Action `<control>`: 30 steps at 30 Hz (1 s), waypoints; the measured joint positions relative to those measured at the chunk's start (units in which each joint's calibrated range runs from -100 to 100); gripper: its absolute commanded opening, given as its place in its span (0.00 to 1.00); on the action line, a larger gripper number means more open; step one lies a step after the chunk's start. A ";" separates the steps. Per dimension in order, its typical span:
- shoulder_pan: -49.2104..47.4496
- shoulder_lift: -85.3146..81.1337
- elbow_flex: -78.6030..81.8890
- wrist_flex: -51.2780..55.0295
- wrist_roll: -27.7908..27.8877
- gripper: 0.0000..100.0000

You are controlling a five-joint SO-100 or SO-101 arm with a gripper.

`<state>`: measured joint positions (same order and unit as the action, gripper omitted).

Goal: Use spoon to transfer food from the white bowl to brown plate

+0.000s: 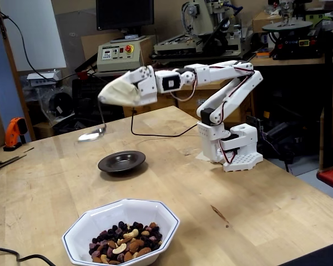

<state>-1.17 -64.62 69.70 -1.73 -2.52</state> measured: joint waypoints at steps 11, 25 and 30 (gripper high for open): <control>0.00 1.03 20.20 -17.34 11.77 0.04; -1.31 1.37 21.80 -20.31 16.17 0.04; -6.79 1.37 21.72 -17.90 16.17 0.04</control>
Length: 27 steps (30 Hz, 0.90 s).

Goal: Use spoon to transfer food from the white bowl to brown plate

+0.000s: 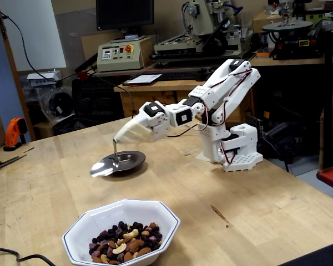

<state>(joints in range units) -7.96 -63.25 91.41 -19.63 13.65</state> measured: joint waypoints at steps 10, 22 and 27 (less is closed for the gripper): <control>-4.53 8.76 -10.77 0.48 0.00 0.04; -5.11 20.95 -22.47 0.48 0.00 0.04; -5.11 21.81 -22.47 0.48 -1.27 0.04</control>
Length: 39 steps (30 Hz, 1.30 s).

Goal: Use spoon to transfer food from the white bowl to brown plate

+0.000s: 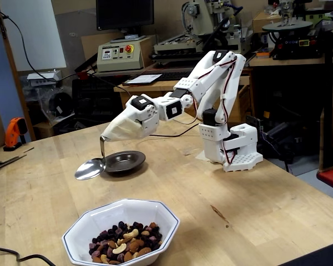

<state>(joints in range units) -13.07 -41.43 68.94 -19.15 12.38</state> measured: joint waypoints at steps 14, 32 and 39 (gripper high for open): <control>-6.79 0.00 1.85 -4.66 -3.08 0.04; -12.04 -0.09 12.71 -8.91 -3.47 0.04; -14.60 -0.09 13.55 -8.91 -3.27 0.04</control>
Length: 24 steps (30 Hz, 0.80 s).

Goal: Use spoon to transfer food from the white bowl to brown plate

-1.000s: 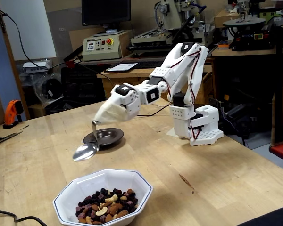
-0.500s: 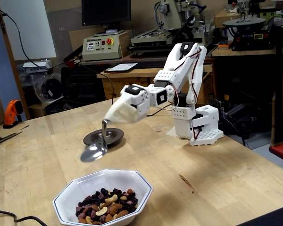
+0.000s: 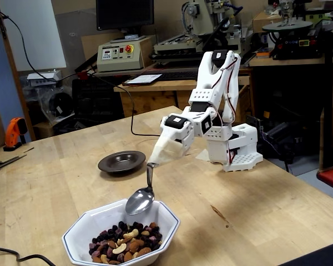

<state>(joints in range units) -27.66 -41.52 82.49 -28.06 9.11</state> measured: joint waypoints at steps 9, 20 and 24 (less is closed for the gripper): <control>-0.29 6.53 -0.51 -0.08 0.00 0.04; -0.36 18.38 -11.62 -4.74 -0.34 0.04; -0.36 24.82 -14.14 -5.78 -0.34 0.04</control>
<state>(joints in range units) -28.03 -16.70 68.35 -33.84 8.77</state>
